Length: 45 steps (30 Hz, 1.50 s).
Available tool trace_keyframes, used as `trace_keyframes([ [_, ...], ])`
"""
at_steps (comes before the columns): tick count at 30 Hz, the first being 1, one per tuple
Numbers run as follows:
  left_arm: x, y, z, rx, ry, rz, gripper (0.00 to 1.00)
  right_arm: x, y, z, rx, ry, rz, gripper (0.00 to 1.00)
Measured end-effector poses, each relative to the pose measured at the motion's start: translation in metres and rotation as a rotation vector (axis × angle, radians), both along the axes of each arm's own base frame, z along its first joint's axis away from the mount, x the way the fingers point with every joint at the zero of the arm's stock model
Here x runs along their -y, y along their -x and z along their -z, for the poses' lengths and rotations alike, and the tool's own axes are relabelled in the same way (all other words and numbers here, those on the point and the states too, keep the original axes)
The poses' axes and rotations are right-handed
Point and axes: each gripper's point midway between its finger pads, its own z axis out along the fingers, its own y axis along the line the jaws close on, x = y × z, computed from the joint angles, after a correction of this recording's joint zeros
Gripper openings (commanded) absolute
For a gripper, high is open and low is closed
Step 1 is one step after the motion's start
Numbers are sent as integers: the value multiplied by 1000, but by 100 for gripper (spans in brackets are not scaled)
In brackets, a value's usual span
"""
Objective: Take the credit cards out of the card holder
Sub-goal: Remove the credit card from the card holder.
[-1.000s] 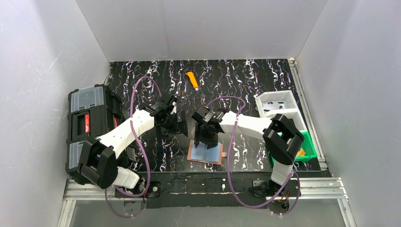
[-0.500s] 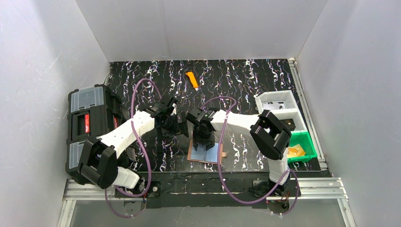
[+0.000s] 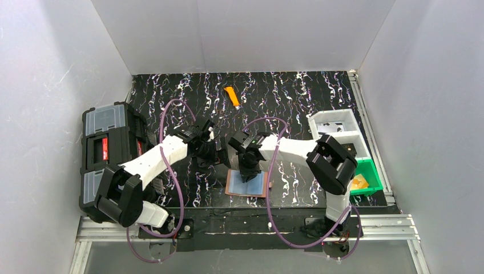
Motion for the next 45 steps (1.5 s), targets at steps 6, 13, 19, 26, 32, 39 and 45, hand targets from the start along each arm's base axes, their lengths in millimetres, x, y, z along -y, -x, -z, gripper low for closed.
trace_keyframes([
  [6, 11, 4, 8, -52, 45, 21, 94, 1, -1, 0, 13, -46, -56, 8],
  [13, 23, 15, 23, -138, 101, 53, 68, -4, -3, 0, -15, -166, -73, 1],
  [19, 34, 21, 25, -157, 134, 94, 44, -3, -3, 1, -58, -251, -60, 1],
  [26, 46, 33, 38, -202, 124, 145, 36, -12, -4, 1, -89, -355, -42, 1],
  [32, 50, 37, 48, -224, 110, 159, 31, -12, -4, 1, -108, -388, -30, 1],
  [39, 56, 38, 53, -226, 111, 172, 20, -12, -4, 1, -114, -397, -28, 1],
  [45, 57, 40, 56, -240, 104, 167, 8, -12, -4, 0, -114, -397, -28, 1],
])
